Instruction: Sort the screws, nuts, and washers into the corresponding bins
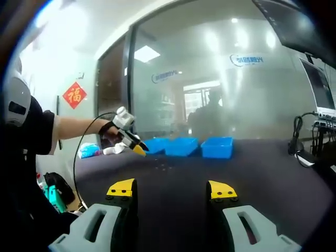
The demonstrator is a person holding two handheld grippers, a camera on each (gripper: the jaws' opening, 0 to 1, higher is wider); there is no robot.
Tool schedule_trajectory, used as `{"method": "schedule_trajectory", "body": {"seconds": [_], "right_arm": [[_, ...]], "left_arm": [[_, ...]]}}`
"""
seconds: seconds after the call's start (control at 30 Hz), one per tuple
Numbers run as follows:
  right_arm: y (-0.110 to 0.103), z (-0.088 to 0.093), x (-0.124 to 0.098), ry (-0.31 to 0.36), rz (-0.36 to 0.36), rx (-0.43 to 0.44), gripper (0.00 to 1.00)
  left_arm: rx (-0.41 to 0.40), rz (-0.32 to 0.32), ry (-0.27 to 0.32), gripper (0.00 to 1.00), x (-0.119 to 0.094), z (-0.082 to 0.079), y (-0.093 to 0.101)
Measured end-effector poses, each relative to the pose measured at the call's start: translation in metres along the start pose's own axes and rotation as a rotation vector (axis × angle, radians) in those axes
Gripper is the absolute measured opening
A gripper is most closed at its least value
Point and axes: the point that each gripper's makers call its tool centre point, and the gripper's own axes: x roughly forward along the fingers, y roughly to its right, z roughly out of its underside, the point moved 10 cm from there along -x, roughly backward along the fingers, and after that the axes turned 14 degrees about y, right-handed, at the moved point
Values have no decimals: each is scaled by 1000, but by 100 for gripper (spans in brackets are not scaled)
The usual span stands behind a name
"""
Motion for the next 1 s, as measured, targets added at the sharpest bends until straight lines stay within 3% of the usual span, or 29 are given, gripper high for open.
{"method": "schedule_trajectory", "body": {"seconds": [0.47,0.63,1.0], "right_arm": [[4,4,0,3,9,18,48],[5,6,0,-1,10,24,48],[7,7,1,-3,17,29,48]], "left_arm": [[-1,-18,-57,41,26,-5,-13],[3,-31,-66,28,32,-3,-18],[9,-24,-108,23,41,5,-17]]}}
